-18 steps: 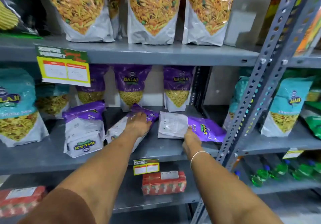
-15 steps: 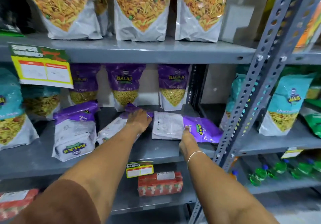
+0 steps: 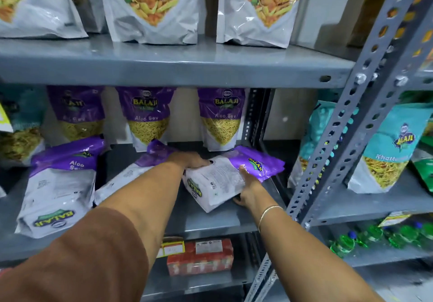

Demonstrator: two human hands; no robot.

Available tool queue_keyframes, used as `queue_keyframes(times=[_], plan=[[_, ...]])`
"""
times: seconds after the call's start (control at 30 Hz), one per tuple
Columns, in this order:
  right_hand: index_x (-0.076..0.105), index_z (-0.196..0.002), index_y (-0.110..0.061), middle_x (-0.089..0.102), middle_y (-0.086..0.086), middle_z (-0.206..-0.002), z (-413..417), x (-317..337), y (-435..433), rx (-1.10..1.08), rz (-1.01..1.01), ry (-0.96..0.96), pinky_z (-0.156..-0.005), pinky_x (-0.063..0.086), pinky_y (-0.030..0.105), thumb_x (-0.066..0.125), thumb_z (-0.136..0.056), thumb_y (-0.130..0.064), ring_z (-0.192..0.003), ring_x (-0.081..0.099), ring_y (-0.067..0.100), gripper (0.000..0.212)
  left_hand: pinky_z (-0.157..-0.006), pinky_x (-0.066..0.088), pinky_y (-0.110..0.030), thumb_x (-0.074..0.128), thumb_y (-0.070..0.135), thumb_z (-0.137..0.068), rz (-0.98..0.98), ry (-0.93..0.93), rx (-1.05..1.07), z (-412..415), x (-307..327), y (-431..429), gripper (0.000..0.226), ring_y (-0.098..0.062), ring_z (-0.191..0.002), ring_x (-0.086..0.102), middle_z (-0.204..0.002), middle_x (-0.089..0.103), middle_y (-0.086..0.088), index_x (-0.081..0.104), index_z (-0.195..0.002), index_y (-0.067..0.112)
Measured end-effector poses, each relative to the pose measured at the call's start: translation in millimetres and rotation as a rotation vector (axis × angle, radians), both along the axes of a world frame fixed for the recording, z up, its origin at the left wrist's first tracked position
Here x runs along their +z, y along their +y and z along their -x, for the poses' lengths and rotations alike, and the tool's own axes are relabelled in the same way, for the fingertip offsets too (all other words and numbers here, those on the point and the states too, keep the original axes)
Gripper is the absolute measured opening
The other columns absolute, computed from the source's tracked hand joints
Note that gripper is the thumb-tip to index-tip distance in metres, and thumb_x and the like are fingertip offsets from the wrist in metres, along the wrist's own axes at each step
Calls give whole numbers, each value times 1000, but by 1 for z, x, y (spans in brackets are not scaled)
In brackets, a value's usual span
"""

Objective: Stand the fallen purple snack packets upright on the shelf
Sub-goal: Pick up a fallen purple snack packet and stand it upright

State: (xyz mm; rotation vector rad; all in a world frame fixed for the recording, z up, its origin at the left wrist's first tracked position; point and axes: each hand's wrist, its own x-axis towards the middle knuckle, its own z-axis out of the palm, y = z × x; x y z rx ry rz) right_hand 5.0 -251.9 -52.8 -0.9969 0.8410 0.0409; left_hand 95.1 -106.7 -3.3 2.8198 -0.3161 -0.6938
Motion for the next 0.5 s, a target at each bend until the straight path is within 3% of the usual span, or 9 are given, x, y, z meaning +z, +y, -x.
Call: queue_keyframes(times=[0.07,0.13,0.2,0.23,0.3,0.33,0.4,0.43,0.5], plan=[[59,-91,-17,67,5,-84,-4,2,1,9,-23,-1,-66,50,30,67,-78,-37,-66,59,21,25,-101,36,-31,52,65,-77,104,77,30,-7,-5,4,71,-26,-128,49,-139,54,-9,58,-125,15],[58,-83,-13,70,4,-66,-4,3,-1,48,-31,25,-72,48,32,63,-82,-33,-68,57,21,21,-88,42,-28,67,62,-65,257,169,74,-14,-12,4,66,-29,-122,56,-132,60,-16,68,-108,11],[53,-68,-8,69,3,-53,-5,4,-5,26,-80,-21,-79,48,35,53,-90,-22,-76,58,24,25,-87,49,-31,77,61,-52,356,234,114,-22,-19,3,84,-31,-112,62,-124,64,-20,65,-112,3],[52,-67,-8,70,3,-56,-7,3,-6,18,-74,-22,-90,47,39,51,-91,-17,-82,59,27,25,-77,53,-27,80,57,-53,391,257,126,-18,-16,4,81,-27,-92,70,-106,71,-18,66,-107,-2],[59,-80,-4,73,8,-70,-7,5,-2,21,-97,-78,-96,42,44,53,-89,-11,-92,61,33,12,-43,44,-15,75,38,-73,429,284,145,-10,-10,9,38,-8,-40,59,-50,67,-3,63,-72,1],[61,-92,-4,72,11,-87,-10,4,-2,5,-111,-128,-94,43,46,56,-87,-8,-102,61,34,8,-39,40,-14,71,29,-79,461,292,158,-10,-11,10,31,-4,-34,54,-40,61,3,57,-64,7],[63,-99,-3,67,16,-108,-13,7,1,-47,-23,-197,-92,48,48,63,-80,0,-105,64,32,18,-62,48,-17,70,25,-80,529,301,166,-5,-6,16,20,-9,-65,66,-68,70,-1,59,-72,10],[64,-91,-4,67,18,-102,-17,8,-1,-60,33,-246,-90,50,49,63,-79,5,-93,68,30,15,-77,48,-24,70,23,-80,579,293,167,-5,-6,19,16,-18,-85,65,-85,69,-6,61,-80,10],[60,-81,-10,68,9,-80,-25,17,-2,-32,130,-380,-77,52,44,59,-78,13,-65,66,18,24,-82,46,-27,70,15,-80,695,267,188,-7,-4,25,13,-21,-89,61,-86,65,-5,61,-87,9]])
